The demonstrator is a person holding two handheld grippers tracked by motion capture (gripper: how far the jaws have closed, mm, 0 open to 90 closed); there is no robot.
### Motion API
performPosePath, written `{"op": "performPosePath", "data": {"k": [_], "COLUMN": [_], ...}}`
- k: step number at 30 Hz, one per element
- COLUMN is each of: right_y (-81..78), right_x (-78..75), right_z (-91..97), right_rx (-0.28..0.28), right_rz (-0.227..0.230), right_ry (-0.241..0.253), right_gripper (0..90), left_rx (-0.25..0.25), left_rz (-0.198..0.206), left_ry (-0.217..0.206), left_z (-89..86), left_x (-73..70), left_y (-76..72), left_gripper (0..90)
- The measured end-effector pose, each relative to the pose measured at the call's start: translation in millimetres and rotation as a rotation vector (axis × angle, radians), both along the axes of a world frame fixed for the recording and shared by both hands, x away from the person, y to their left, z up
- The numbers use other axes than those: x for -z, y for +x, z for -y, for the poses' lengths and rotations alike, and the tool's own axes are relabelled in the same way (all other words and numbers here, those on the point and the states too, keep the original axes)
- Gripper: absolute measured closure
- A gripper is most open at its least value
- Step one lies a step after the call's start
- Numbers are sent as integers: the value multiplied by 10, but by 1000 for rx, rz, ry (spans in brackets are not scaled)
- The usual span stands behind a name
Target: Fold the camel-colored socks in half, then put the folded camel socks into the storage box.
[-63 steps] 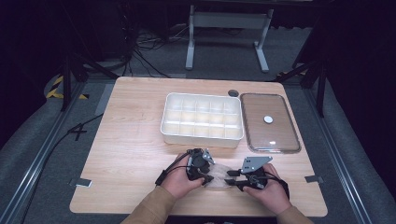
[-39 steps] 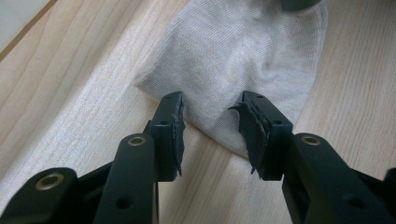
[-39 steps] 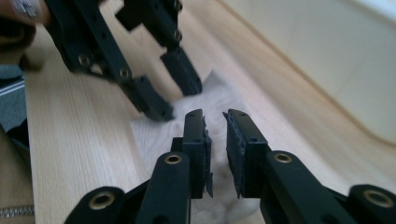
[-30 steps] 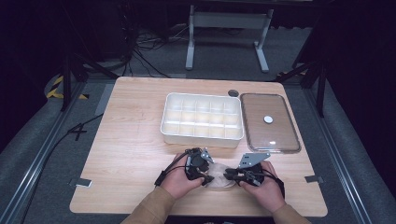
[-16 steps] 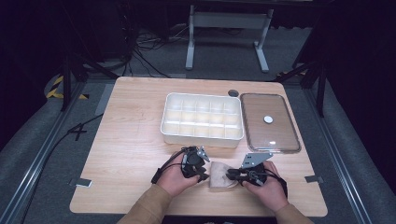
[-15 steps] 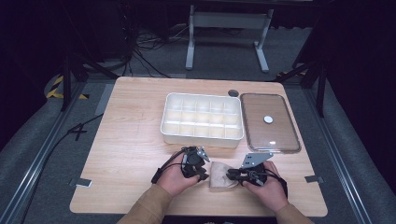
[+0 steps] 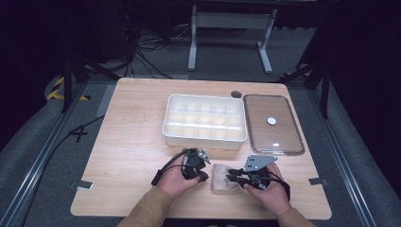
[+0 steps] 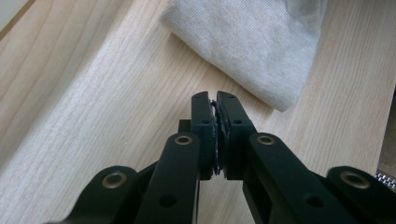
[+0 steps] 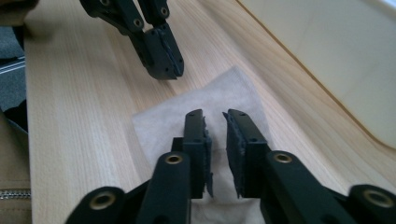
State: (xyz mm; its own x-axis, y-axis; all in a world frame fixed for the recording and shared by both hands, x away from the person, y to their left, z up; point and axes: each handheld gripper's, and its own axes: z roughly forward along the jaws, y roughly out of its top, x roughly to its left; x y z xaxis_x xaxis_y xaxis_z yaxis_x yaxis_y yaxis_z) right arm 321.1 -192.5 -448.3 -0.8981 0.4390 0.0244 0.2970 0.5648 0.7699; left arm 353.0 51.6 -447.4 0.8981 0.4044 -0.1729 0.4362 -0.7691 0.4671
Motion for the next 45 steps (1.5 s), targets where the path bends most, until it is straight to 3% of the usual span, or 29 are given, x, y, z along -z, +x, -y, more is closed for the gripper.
{"op": "performPosePath", "data": {"k": [3,8,11,23,35,45], "right_y": [-7,41,70,94,86,70], "right_x": [7,113,172,209,218,240], "right_z": [-24,-51,-61,17,17,29], "right_rx": [-12,-16,-11,-26,-24,-15], "right_rz": [5,-26,-46,-95,-87,-77], "right_ry": [1,-43,-66,-45,-42,-22], "right_gripper": [888,894,895,898,898,898], "left_rx": [-4,-2,-9,23,58,89], "left_rz": [-1,5,17,18,18,36], "left_ry": [7,30,22,33,18,-22], "left_z": [-19,-24,-16,100,226,290], "left_x": [-5,-6,14,62,70,84], "left_y": [-5,-10,-14,-11,-31,5], "left_gripper": [873,867,857,829,791,724]}}
